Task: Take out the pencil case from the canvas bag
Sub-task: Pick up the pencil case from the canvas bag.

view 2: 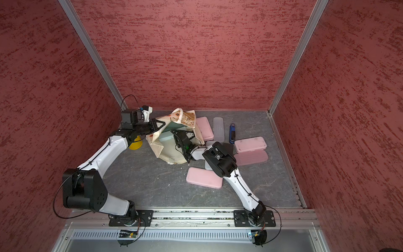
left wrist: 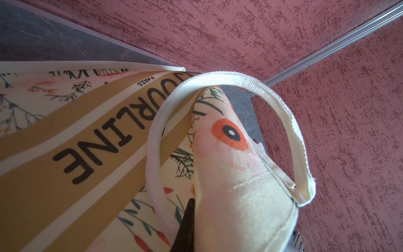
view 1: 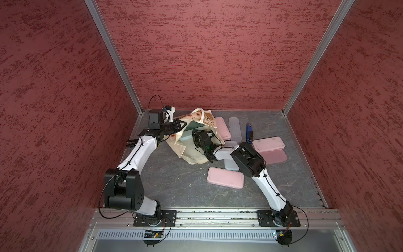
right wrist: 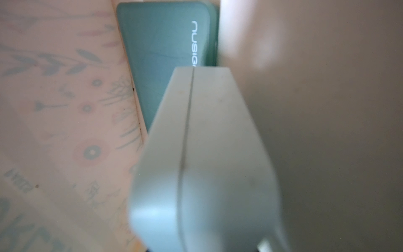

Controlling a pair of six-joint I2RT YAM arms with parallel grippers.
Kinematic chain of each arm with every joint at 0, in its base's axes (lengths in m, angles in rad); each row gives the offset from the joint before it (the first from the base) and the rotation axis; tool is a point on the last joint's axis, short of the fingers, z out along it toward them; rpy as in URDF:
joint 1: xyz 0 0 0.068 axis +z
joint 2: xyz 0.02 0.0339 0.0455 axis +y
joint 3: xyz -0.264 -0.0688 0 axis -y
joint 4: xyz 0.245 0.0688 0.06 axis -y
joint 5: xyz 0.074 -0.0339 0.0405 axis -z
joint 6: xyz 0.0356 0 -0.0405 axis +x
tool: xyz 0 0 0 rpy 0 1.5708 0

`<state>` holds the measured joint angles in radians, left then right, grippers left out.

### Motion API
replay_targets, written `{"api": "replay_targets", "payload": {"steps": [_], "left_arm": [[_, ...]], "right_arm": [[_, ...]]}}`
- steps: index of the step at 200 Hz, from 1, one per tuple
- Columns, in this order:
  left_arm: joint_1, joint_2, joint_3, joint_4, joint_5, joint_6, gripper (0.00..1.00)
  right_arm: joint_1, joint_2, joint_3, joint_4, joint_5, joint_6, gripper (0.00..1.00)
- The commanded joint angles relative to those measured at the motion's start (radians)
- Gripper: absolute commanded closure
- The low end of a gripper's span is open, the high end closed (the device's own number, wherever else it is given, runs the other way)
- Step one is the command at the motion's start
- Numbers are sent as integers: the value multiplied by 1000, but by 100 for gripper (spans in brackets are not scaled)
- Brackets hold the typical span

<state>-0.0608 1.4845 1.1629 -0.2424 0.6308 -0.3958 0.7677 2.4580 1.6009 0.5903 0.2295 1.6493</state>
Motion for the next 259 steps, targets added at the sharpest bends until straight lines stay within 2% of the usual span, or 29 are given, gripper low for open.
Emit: {"api": "replay_targets", "payload": {"steps": [1,122,259], "left_arm": [[3,-16,1,26,24,-6,100],[8,-8,1,25,20,-7,100],[16,-15,3,15,2,8,100]], "right_arm": [[-10,-62,-9,46,17,-8,82],[14,-169,-79,95,1,-93,82],[22,-201,-68,67,1,-136,80]]}}
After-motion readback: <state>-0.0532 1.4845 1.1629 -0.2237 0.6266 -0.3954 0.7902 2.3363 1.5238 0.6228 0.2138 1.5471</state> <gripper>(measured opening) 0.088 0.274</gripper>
